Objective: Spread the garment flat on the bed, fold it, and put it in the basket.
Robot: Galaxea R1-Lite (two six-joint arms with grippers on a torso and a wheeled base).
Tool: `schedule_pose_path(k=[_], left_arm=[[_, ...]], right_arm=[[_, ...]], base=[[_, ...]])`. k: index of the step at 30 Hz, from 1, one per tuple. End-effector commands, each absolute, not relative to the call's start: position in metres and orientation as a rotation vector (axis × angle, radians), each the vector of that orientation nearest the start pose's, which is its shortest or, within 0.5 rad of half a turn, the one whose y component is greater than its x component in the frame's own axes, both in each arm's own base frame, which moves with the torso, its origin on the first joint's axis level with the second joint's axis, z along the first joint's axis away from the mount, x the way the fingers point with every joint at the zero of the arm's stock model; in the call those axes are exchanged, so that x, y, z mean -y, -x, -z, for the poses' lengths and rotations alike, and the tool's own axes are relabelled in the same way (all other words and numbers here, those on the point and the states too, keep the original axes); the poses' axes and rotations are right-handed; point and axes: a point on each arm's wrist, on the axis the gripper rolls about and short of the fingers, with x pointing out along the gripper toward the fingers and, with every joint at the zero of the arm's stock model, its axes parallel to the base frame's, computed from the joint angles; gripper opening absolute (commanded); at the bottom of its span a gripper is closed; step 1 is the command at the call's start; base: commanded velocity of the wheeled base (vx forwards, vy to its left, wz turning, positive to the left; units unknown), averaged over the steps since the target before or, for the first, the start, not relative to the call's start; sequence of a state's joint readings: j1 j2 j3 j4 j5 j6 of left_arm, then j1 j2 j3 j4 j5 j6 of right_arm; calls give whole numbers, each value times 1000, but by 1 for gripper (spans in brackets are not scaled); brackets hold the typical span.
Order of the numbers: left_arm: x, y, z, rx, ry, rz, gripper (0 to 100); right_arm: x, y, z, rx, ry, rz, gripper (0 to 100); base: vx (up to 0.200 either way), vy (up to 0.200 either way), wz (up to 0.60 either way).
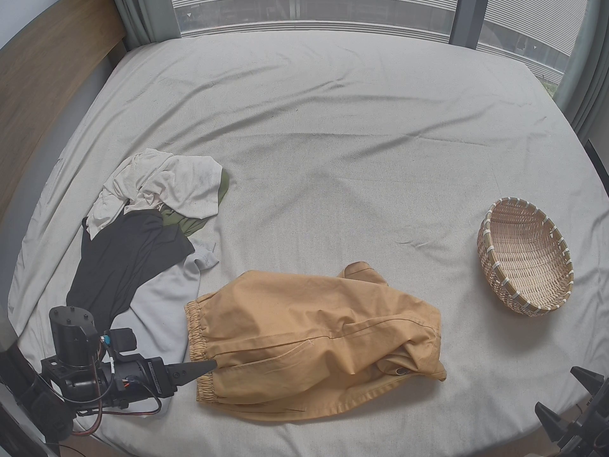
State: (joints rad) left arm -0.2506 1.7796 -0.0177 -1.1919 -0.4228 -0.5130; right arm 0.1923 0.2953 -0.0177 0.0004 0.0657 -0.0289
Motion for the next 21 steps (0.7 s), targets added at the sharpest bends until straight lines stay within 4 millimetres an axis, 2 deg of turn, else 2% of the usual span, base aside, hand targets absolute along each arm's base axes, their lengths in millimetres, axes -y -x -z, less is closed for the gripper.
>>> schedule_pose_path(k=[1,15,21], left_arm=[[57,-182,-40,-793,526,479,100],[75,-194,-24,-760,508,552,100],[82,-194,-24,-747,501,588,100]], right_arm=[[-1,0,-79,-293,48,-262,100],[-1,0,-79,-294,48,-263,100],[-1,0,-79,-292,48,-263,100]], base=[[0,0,0],[0,0,0],[0,0,0]])
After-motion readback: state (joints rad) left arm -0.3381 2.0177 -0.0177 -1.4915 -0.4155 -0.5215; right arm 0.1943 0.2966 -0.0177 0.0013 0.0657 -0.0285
